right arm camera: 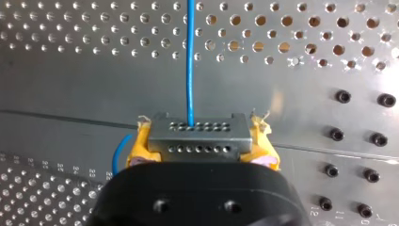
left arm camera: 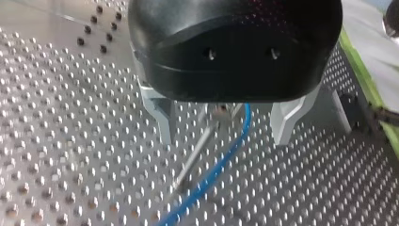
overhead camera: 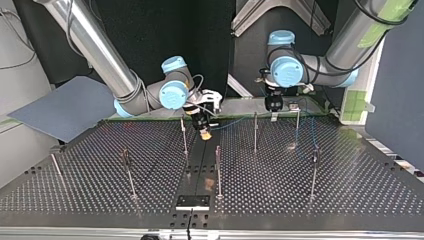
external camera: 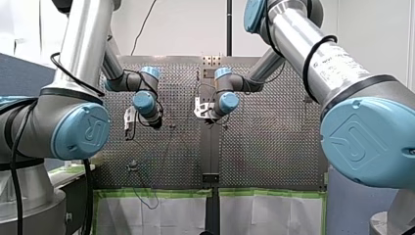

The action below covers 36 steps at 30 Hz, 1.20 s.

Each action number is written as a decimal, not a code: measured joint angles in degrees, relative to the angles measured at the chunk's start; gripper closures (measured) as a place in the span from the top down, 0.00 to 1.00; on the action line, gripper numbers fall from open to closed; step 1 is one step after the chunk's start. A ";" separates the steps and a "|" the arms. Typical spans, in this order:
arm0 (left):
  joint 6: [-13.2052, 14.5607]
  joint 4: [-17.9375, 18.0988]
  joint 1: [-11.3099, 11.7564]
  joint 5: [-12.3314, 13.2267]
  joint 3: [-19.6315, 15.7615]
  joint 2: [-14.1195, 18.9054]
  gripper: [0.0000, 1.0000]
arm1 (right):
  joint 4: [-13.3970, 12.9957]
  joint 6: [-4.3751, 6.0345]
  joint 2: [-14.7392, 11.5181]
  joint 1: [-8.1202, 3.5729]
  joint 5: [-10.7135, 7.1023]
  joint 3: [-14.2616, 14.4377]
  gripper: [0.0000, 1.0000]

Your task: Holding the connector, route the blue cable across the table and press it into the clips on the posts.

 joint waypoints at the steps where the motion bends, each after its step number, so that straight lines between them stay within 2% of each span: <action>1: -0.19 -0.24 -0.47 0.06 -0.05 0.19 1.00 | 0.03 0.00 0.00 0.00 0.01 0.01 0.00; 7: -1.44 -0.71 -3.80 2.46 -0.32 0.54 1.00 | 0.14 -0.07 -0.01 0.00 0.01 0.16 0.00; 11: -2.29 -0.74 -5.21 4.50 -0.37 0.56 1.00 | 0.14 0.00 -0.01 -0.24 0.01 0.17 0.00; 14: -3.11 -0.41 -6.10 5.04 -0.38 0.55 1.00 | 0.10 0.07 -0.01 -0.41 0.01 0.19 0.00; 23: -7.55 3.93 -8.27 3.86 -0.05 -0.60 1.00 | 0.07 0.28 0.00 -1.36 -0.10 0.19 0.00; 30: -8.71 7.55 -9.57 0.88 2.13 -3.96 1.00 | -0.07 0.29 0.07 -2.01 -0.60 0.82 0.00; 36: -10.19 8.47 -9.98 -0.25 4.62 -5.22 1.00 | -0.16 0.30 0.11 -2.24 -1.00 1.13 0.00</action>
